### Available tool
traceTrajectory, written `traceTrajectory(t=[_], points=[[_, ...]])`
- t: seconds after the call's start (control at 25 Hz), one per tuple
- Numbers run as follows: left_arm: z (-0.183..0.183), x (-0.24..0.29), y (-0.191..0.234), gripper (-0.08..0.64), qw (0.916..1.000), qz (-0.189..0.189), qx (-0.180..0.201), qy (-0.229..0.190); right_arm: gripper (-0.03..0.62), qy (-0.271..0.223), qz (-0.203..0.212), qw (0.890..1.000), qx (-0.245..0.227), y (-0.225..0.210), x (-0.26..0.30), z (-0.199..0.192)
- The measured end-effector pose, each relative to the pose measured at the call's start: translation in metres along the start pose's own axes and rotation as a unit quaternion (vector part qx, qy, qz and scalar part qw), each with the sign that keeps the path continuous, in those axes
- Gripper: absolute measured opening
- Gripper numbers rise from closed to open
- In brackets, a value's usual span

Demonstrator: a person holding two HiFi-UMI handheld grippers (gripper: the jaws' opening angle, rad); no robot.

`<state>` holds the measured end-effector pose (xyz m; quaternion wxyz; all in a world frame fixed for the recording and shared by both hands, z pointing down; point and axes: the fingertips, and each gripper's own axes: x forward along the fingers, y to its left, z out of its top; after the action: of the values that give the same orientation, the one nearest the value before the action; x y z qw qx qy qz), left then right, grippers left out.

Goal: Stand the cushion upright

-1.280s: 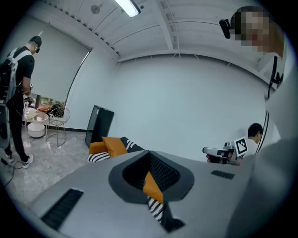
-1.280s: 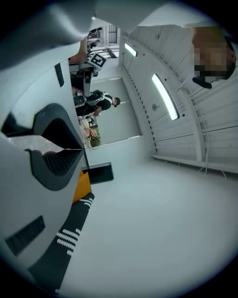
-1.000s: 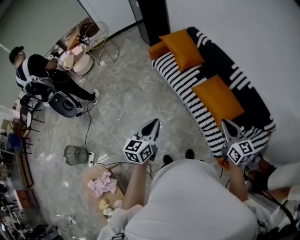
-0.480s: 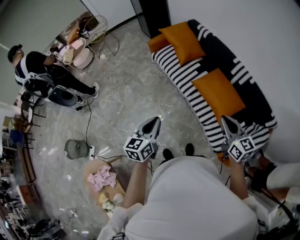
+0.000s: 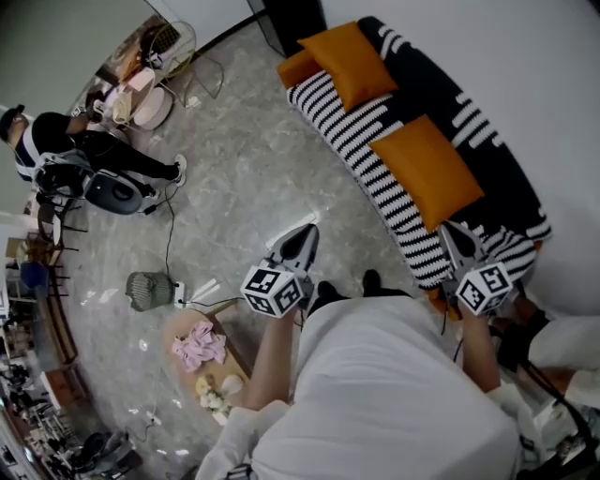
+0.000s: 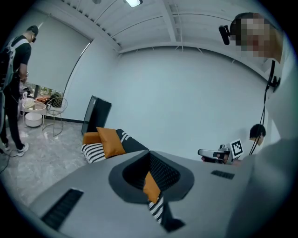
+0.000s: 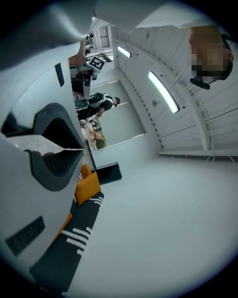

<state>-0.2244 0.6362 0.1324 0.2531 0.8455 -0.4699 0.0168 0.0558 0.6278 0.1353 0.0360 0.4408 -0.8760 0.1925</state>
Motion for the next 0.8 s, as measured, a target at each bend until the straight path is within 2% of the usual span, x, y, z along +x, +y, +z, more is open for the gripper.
traceTrajectory(t=[0.36, 0.56, 0.68, 0.8], points=[[-0.022, 0.028, -0.001, 0.002, 0.9993, 0.003, -0.017, 0.034, 0.035, -0.004, -0.02, 0.998, 0.059, -0.039, -0.012, -0.009], [-0.017, 0.055, 0.015, 0.002, 0.9984, -0.004, -0.01, 0.056, 0.035, -0.003, -0.027, 0.996, 0.087, -0.054, 0.003, -0.011], [-0.011, 0.072, 0.027, 0.002, 0.9982, -0.016, -0.013, 0.056, 0.035, -0.006, -0.039, 0.995, 0.088, -0.061, 0.014, -0.01], [-0.006, 0.094, 0.047, 0.002, 0.9981, -0.023, -0.022, 0.053, 0.035, -0.024, -0.05, 0.992, 0.112, -0.073, 0.027, -0.004]])
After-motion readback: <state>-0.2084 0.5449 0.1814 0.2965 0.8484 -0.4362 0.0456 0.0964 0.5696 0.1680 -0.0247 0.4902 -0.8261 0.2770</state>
